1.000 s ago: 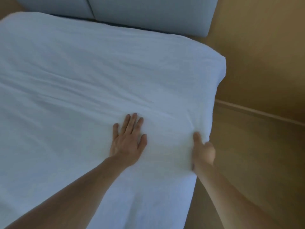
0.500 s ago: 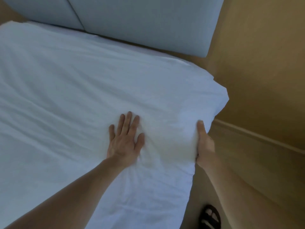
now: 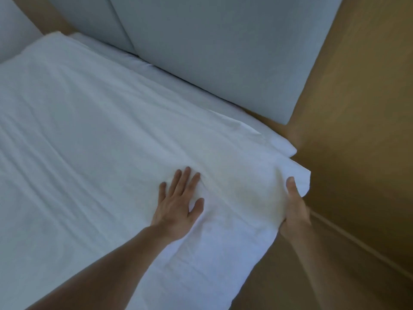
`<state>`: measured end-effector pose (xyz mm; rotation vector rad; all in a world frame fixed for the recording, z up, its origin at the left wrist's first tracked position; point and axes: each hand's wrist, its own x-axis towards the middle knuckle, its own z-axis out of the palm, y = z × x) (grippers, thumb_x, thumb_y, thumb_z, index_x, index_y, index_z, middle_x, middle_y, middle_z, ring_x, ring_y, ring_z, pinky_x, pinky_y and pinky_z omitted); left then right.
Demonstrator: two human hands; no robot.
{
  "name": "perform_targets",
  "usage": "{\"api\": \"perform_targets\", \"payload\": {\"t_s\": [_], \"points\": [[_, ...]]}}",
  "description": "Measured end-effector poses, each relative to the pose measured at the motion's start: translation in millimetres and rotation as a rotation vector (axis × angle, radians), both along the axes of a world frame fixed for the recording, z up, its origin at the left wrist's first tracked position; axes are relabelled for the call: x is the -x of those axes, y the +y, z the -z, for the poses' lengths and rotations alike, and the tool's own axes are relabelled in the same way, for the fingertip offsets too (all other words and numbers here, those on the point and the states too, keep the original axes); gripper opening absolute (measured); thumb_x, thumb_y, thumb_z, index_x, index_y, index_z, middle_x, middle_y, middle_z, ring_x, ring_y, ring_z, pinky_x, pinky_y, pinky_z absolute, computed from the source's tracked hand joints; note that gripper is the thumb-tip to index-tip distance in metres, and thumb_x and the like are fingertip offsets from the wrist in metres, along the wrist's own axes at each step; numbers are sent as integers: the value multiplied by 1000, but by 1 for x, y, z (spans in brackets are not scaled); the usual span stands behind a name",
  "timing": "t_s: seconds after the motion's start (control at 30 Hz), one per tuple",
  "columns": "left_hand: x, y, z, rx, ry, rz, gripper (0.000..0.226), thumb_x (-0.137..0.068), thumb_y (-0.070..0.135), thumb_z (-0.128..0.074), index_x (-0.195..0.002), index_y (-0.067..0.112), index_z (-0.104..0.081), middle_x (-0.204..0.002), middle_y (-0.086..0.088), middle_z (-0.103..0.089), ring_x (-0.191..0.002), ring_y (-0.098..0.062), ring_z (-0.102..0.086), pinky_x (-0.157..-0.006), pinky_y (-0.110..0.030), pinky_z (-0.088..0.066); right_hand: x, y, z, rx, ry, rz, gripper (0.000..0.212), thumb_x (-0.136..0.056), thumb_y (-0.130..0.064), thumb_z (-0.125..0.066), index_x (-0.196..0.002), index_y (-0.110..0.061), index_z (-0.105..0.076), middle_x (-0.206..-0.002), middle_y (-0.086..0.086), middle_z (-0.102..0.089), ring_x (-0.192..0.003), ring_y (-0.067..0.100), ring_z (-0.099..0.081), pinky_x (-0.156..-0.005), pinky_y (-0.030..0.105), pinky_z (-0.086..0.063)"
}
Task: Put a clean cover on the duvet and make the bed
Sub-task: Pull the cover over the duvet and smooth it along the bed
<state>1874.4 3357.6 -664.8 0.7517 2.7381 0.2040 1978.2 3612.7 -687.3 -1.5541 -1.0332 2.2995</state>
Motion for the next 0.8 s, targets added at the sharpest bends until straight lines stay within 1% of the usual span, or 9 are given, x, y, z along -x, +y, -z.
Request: {"api": "perform_targets", "payload": {"t_s": [0.1,0.17,0.27,0.33,0.43,0.5,0.6,0.67,0.8], "points": [[-2,-6,-10,19,-20,-14,83,-81,68,3,-158,35,-1,-165,11,11,-152,-11,13,-123,-42,-1,7,24,-2,16,6,-4,74,-55,-56,-92,-118,-27,-66,-112,1,-74,-98,26,-73,-84,54,-57],[-5,-7,-18,40,-56,-31,89,-77,69,5,-158,34,-6,-166,10,6,-153,-13,8,-123,-42,-6,0,30,-8,56,26,-38,79,-51,-48,-96,-121,-27,-66,-113,2,-74,-99,28,-72,-84,56,-56],[-10,-7,-31,55,-148,-57,97,-70,71,6,-158,33,-10,-166,11,2,-153,-12,5,-122,-42,-9,-8,28,-26,74,44,-115,59,-62,-41,-91,-115,-25,-70,-106,2,-76,-98,27,-72,-87,54,-55],[-18,-7,-38,56,-207,-68,93,-75,73,0,-158,33,-10,-166,12,1,-153,-12,4,-122,-41,-10,-12,26,-35,39,25,-131,49,-67,-38,-89,-110,-23,-70,-105,2,-76,-97,27,-71,-88,52,-56],[-32,-10,-47,64,-212,-73,64,-101,55,-26,-158,30,-10,-166,10,-3,-153,-12,0,-122,-39,-13,-19,23,-50,-92,-34,-164,48,-71,-40,-87,-108,-18,-66,-106,2,-71,-99,25,-66,-91,44,-53],[-43,-14,-51,39,-222,-81,62,-104,46,-33,-158,28,-11,-166,8,-8,-153,-12,-6,-121,-39,-17,-24,20,-59,-230,-101,-178,48,-74,-45,-84,-108,-18,-62,-98,-2,-65,-95,23,-61,-86,39,-50],[-67,-27,-55,37,-274,-111,66,-102,45,-41,-158,27,-12,-165,8,-14,-151,-12,-14,-120,-42,-21,-34,16,-72,-394,-173,-203,42,-78,-47,-80,-103,-20,-61,-90,-5,-61,-86,21,-60,-79,35,-46],[-78,-39,-58,98,-287,-129,68,-100,45,-44,-158,28,-12,-165,8,-12,-151,-12,-13,-119,-46,-22,-44,16,-77,-440,-177,-164,37,-79,-43,-80,-103,-19,-64,-90,-6,-63,-82,18,-62,-78,34,-47],[-88,-57,-62,125,-295,-241,70,-99,46,-46,-158,28,-14,-166,8,-10,-152,-14,-11,-118,-49,-25,-57,16,-82,-374,-98,-69,25,-80,-32,-79,-99,-22,-66,-97,-2,-69,-91,23,-66,-84,41,-55]]}}
